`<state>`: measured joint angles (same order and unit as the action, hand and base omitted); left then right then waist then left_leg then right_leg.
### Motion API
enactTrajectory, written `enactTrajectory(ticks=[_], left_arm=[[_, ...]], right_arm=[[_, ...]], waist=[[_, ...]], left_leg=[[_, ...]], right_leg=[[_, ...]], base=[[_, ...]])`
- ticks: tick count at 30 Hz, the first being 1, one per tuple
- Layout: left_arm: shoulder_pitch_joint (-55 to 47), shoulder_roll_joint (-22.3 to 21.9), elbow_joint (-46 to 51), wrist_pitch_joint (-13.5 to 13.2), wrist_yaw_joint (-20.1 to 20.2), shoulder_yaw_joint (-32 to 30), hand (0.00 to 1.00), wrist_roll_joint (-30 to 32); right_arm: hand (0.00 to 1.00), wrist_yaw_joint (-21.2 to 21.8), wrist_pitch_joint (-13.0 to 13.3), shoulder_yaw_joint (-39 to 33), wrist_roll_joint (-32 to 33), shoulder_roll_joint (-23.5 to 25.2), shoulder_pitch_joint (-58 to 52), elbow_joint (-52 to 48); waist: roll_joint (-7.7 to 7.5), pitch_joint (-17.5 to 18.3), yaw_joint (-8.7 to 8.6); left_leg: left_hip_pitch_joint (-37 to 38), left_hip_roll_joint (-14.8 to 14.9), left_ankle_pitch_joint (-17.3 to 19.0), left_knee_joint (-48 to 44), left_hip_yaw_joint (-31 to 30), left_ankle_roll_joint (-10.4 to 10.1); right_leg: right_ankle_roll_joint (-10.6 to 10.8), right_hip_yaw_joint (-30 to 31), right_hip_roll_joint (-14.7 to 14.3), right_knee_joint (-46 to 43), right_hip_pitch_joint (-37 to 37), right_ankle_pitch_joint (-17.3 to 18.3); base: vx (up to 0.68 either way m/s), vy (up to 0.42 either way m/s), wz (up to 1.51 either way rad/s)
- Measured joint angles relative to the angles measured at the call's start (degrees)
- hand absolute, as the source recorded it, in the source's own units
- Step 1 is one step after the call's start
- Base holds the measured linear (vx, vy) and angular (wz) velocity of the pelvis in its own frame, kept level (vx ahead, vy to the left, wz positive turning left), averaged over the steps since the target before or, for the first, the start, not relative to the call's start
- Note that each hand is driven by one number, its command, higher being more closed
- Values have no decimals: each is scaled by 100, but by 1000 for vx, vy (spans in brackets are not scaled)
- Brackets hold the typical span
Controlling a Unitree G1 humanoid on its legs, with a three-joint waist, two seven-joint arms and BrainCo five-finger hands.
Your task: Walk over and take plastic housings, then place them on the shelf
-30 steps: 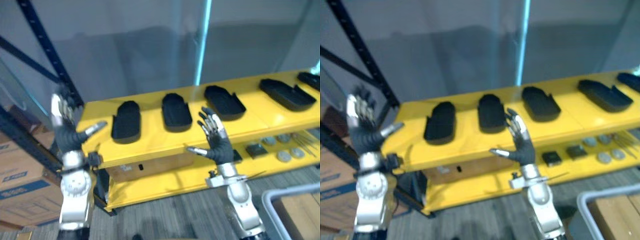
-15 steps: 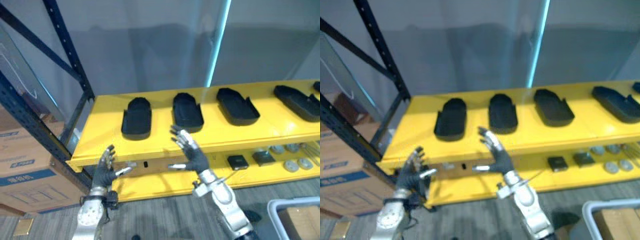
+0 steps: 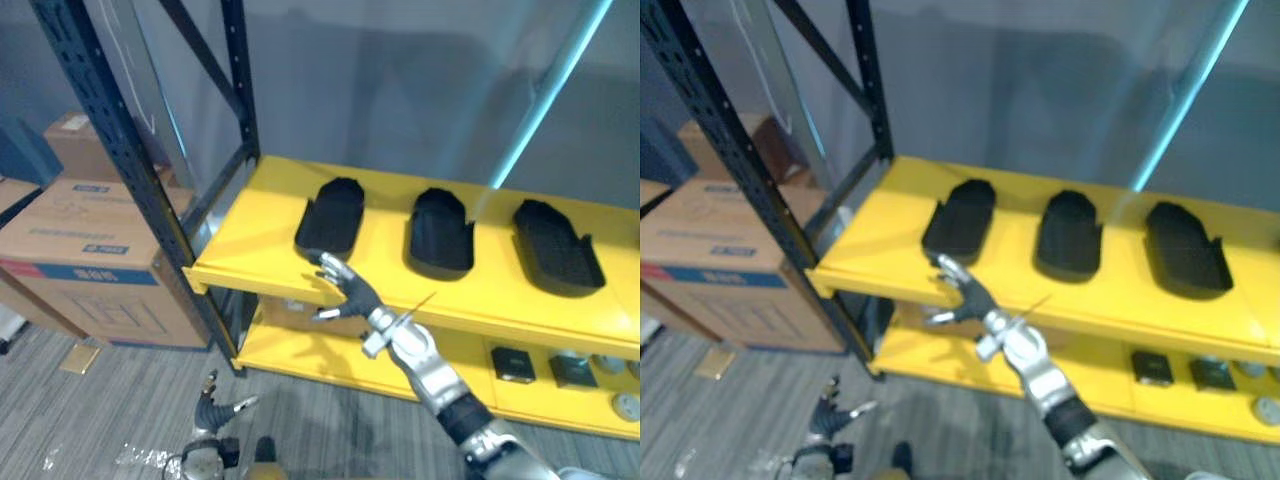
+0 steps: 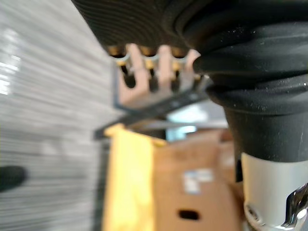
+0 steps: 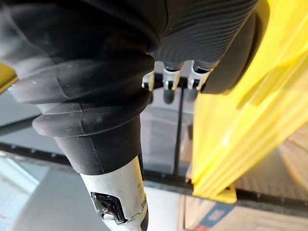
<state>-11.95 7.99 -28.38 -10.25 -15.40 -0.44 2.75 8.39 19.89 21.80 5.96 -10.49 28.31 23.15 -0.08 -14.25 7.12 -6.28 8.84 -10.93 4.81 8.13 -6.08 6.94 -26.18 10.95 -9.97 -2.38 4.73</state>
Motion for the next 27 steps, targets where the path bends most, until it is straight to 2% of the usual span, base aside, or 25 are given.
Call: enactTrajectory(ticks=[1, 4, 6, 8, 13, 16, 17, 27], left_arm=[[107, -3, -6, -36, 0, -57, 0, -4], [141, 2, -168, -91, -30, -95, 0, -53], [128, -2, -237, -90, -59, -95, 0, -142], [143, -5, -240, -91, -81, -94, 0, -243], [335, -4, -457, -199, -77, -86, 0, -282], [353, -2, -489, -202, -64, -74, 0, -290], [352, -5, -550, -204, -62, -64, 0, -292], [352, 2, -659, -210, -32, -50, 0, -594]], right_arm=[[0, -67, 4, -147, -80, -24, 241, 0], [0, -91, 7, -281, -124, -61, 506, -61], [0, -92, 0, -264, -222, -94, 507, -258], [0, -98, -7, -267, -245, -171, 530, -505], [0, -138, -77, -269, -466, -250, 634, -518], [0, -160, -106, -279, -502, -343, 922, -515], [0, -159, -106, -280, -503, -394, 950, -516], [0, -102, -158, -268, -524, -594, 1261, -328]], waist=[[42, -312, 14], [143, -665, 26], [169, -696, 20], [220, -739, 13], [240, -823, -6], [283, -1175, -8], [315, -1191, -18], [427, -1282, -13]], left_leg=[[-50, 8, -18, 0, -6, -27], [-113, -1, -32, 1, -18, -46], [-150, -17, -35, 0, -8, -46], [-183, -19, -195, -1, -81, -15], [-158, -104, -216, -8, -158, 25], [-235, -115, 175, -674, -166, 37], [-306, -115, 256, -825, -198, 35], [-477, -137, 319, -954, -232, 52]], right_leg=[[-25, 12, 16, -193, 133, 50], [-3, 57, 81, -346, 291, 100], [4, 98, 94, -400, 370, 123], [8, 107, 105, -473, 432, 149], [51, 91, 198, -688, 442, 265], [61, 117, 289, -847, 322, 422], [64, 112, 305, -906, 335, 473], [60, 113, 384, -1134, 525, 612]], base=[[-172, 2, 11], [-102, -9, -2], [-1, -16, -11], [55, -52, -5], [69, -50, 7], [25, -50, -3], [-12, -26, 5], [0, -2, 1]])
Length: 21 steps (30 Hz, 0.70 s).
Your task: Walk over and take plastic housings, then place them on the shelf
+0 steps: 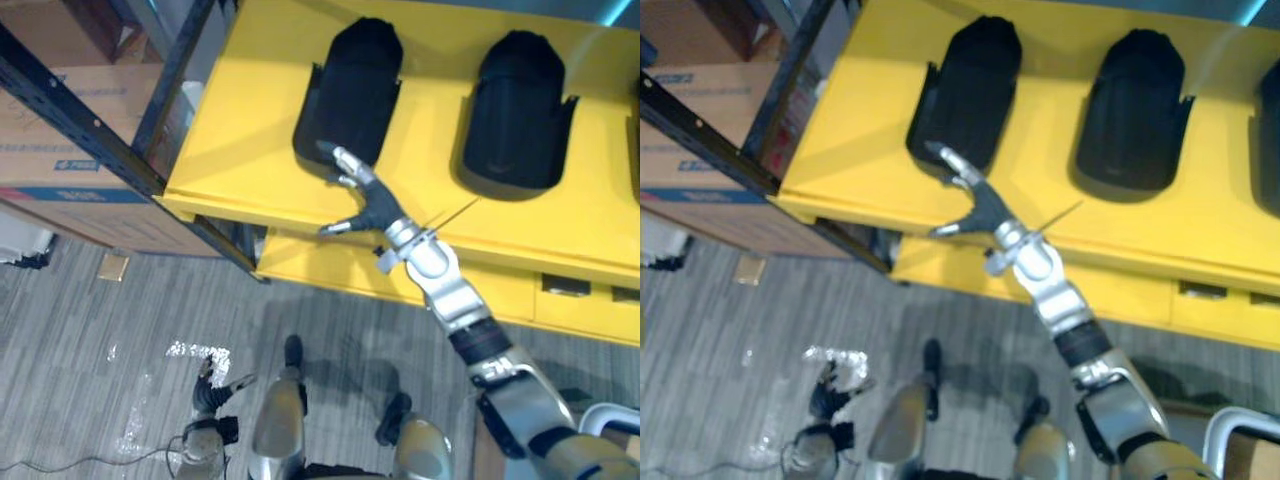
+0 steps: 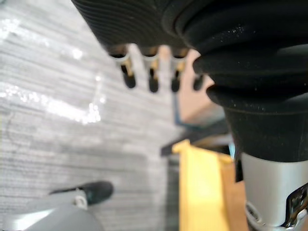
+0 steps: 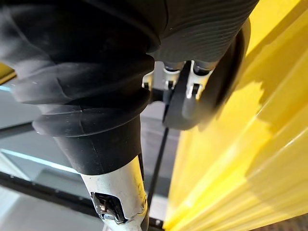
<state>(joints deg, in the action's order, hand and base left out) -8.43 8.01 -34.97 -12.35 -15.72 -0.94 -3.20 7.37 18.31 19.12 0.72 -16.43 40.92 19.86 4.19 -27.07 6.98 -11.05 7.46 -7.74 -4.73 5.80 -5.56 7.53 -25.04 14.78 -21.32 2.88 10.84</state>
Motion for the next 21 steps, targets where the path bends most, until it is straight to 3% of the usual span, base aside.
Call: enactTrajectory(ticks=[4, 11, 21], left_arm=[[1, 1, -19, 0, 5, 23, 0, -146], [4, 22, -128, -1, 8, 221, 0, -183], [8, 45, -163, 0, 2, 355, 0, -368]], right_arm=[[0, -58, 15, 3, -49, -111, 264, 230], [0, -133, 165, 12, -53, -148, 307, 328], [0, -245, 211, 12, -147, -177, 471, 459]], waist=[[138, -69, 15], [154, -75, 24], [240, -117, 36]], left_leg=[[-59, -6, 113, -155, 8, 6], [-264, 63, 360, -610, 94, -3], [-328, 64, 444, -746, 90, -7]], right_leg=[[0, 26, 30, -52, 15, 26], [16, 178, 21, -120, 139, 38], [5, 202, 62, -278, 209, 140]], base=[[0, 0, 0], [-4, 3, -10], [-3, -2, -1]])
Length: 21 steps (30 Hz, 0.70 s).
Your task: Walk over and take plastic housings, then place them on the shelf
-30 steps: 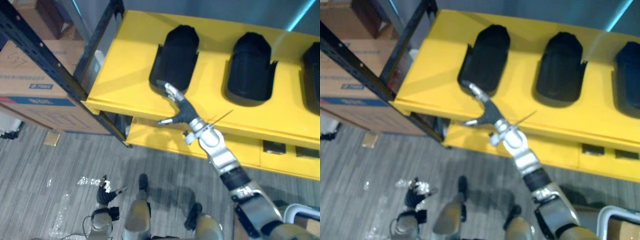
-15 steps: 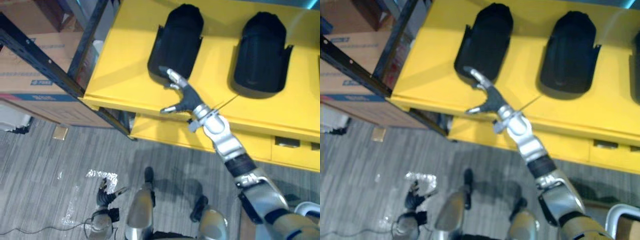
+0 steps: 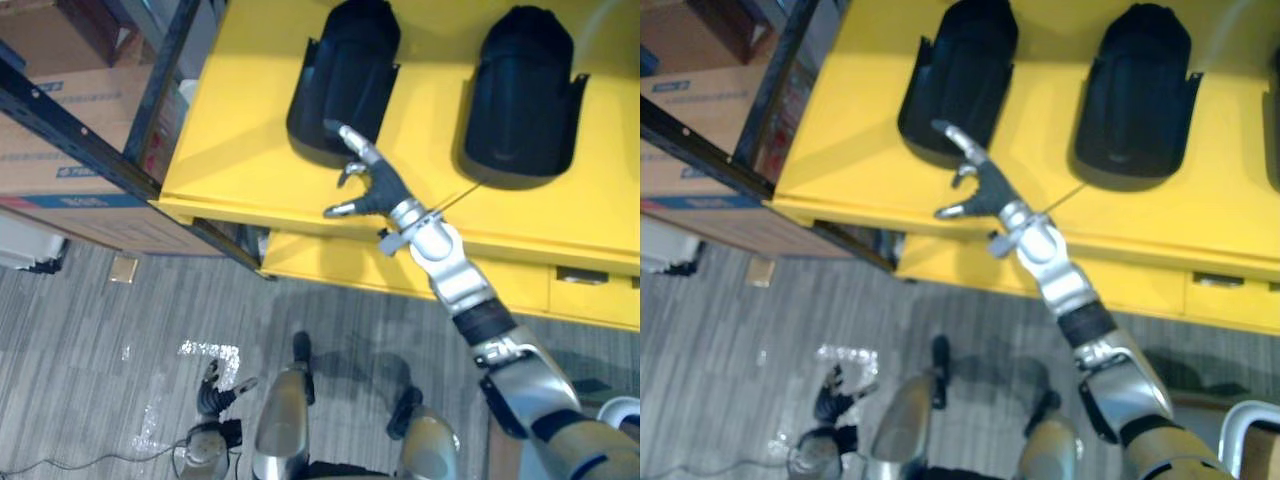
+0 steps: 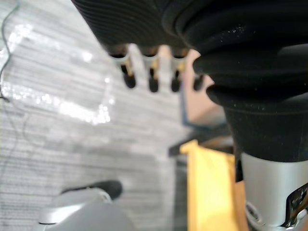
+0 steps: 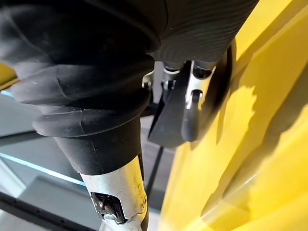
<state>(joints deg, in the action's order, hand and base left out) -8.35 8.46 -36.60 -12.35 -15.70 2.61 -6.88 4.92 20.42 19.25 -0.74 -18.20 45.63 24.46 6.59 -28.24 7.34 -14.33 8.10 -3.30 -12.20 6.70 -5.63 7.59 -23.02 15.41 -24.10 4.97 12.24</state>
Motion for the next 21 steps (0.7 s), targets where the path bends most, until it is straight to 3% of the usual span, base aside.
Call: enactTrajectory(ticks=[5, 10, 13, 14, 17, 21], left_arm=[[0, -2, 5, -1, 8, 36, 0, 2], [-25, -2, 6, -3, 45, 30, 0, 12], [-195, 0, -15, -20, 41, -48, 0, 25], [-327, -35, -52, -20, 42, -201, 0, 60], [-419, -53, -65, -21, 40, -360, 0, 83], [-373, -59, -169, -28, 15, -542, 0, 344]], right_arm=[[0, 348, -13, 2, 224, -21, -37, -147], [0, 666, -288, 3, 352, -40, -729, -1705], [0, 692, -419, -80, 504, 2, -1340, -2704], [0, 773, -503, -356, 723, 9, -1828, -3398], [0, 760, -568, -1028, 1075, 30, -2584, -4112], [0, 730, -680, -1632, 1325, 132, -3709, -4482]], waist=[[0, 0, -18], [-41, 20, -45], [-267, 262, -80], [-449, 539, -219], [-718, 997, -363], [-960, 1532, -584]], left_leg=[[3, 2, 0, 6, -22, -1], [272, 10, -48, 270, 38, -57], [574, 23, -175, 721, 221, -104], [730, 56, -284, 1078, 323, -130], [1061, 49, -331, 1466, 531, -150], [1443, 34, -326, 1678, 867, -153]], right_leg=[[-5, -19, -2, -36, -10, 39], [36, 2, -61, 185, -235, 1], [54, 111, -146, 462, -327, -69], [58, 109, -274, 801, -452, -255], [108, 195, -369, 1294, -694, -490], [102, 459, -418, 1696, -935, -745]], base=[[-4, -8, 2], [26, -10, -3], [118, -42, -24], [177, -30, -24], [140, 7, -26], [146, 28, -36]])
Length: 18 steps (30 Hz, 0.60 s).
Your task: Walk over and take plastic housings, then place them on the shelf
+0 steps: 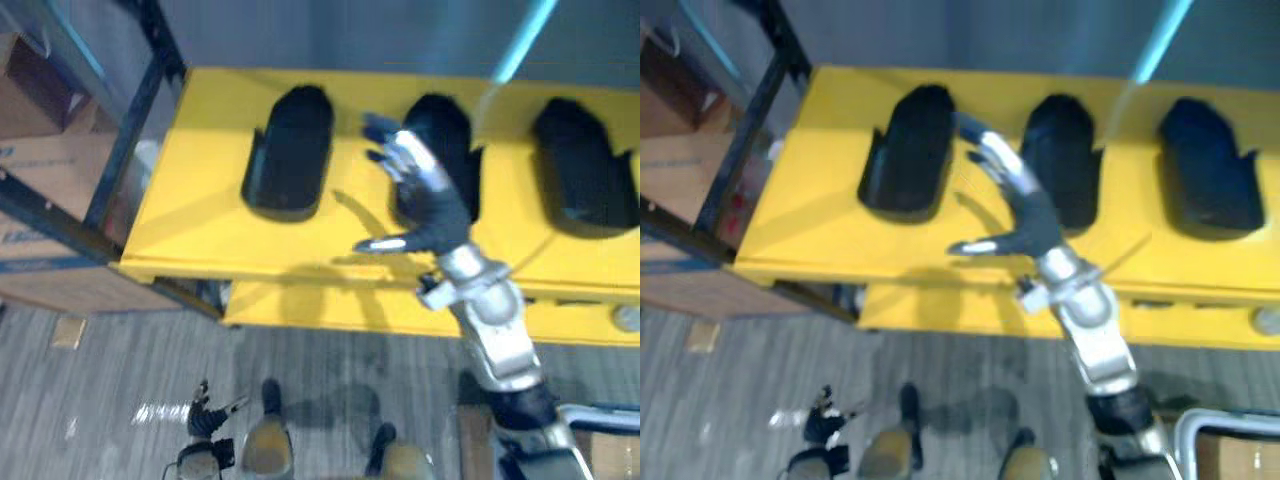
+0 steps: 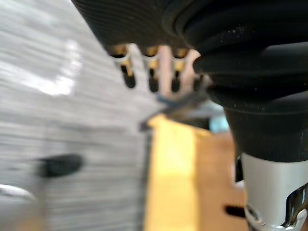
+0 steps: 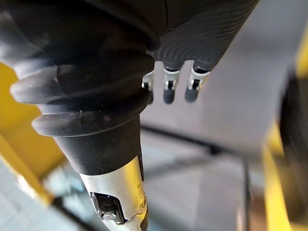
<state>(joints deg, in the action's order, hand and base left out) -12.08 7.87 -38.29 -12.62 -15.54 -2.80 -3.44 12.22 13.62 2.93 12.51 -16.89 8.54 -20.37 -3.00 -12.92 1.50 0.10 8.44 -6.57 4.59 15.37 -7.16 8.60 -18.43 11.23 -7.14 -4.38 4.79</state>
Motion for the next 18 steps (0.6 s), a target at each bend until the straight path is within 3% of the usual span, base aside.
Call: enactTrajectory(ticks=[1, 3, 4, 5, 6, 8, 9, 12, 14, 15, 18], left_arm=[[24, 1, -67, 1, 1, -2, 0, 0], [146, -44, -285, 47, -18, -49, 0, -5], [215, -46, -451, 60, -20, -74, 0, -30], [244, -46, -557, 67, -20, -84, 0, -59], [295, -47, -728, 154, -15, -87, 0, -123], [320, -49, -923, 281, -12, -93, 0, -125], [355, -43, -1066, 344, 1, -93, 0, -117], [397, -47, -1270, 552, 63, -123, 0, -121], [309, -48, -1413, 646, 73, -229, 0, -121], [291, -47, -1598, 736, 77, -331, 0, -126], [265, -47, -1853, 799, 76, -398, 0, -123]], right_arm=[[0, -9, -66, -33, 26, 8, -184, 11], [0, 84, -469, -121, 208, 40, -805, 183], [0, 365, -885, -148, 430, 83, -1114, 574], [0, 532, -1130, -140, 497, 90, -1237, 850], [0, 935, -1638, -123, 467, 67, -1491, 1518], [0, 1391, -2038, -171, 560, 43, -1798, 2489], [0, 1654, -2202, -108, 313, -74, -1906, 3401], [0, 1944, -2312, -181, 78, -44, -2402, 5311], [0, 2066, -2248, -565, 137, 183, -2495, 5919], [0, 2089, -2206, -791, 127, 292, -2437, 6287], [0, 2170, -1882, -1132, -30, 491, -2287, 7058]], waist=[[-19, 82, -15], [-39, 262, -162], [-45, 281, -216], [-41, 298, -229], [-15, 371, -266], [67, 507, -380], [113, 546, -414], [207, 644, -422], [200, 676, -554], [168, 685, -609], [76, 764, -522]], left_leg=[[13, 4, 1, 0, 61, -1], [24, 10, 1, 5, 171, -2], [127, 25, 1, 6, 311, -2], [189, 32, 1, 8, 372, -2], [262, 39, 1, 13, 443, -2], [325, 62, 10, 43, 529, -15], [394, 82, 29, 54, 573, -40], [393, 114, 44, 60, 571, -59], [412, 120, 41, 61, 588, -62], [487, 121, 46, 62, 618, -67], [576, 119, 87, 63, 700, -69]], right_leg=[[4, 60, -6, 43, 6, -27], [13, 161, -25, 179, 8, -90], [13, 250, -34, 187, -6, -90], [13, 310, -37, 189, -18, -90], [13, 380, -48, 221, -55, -90], [13, 444, -71, 256, -76, -90], [1, 466, -87, 263, -95, -81], [-19, 461, -114, 270, -95, -58], [-37, 495, -117, 302, -84, -46], [-19, 541, -117, 292, -115, -46], [11, 598, -117, 330, -199, -39]], base=[[57, 4, -41], [33, -4, -33], [-7, -8, -37], [-32, -13, -48], [-49, -19, -34], [-68, -16, -24], [-105, -11, -15], [-105, -3, -4], [-118, 12, -10], [-117, 15, -14], [-105, 15, -7]])
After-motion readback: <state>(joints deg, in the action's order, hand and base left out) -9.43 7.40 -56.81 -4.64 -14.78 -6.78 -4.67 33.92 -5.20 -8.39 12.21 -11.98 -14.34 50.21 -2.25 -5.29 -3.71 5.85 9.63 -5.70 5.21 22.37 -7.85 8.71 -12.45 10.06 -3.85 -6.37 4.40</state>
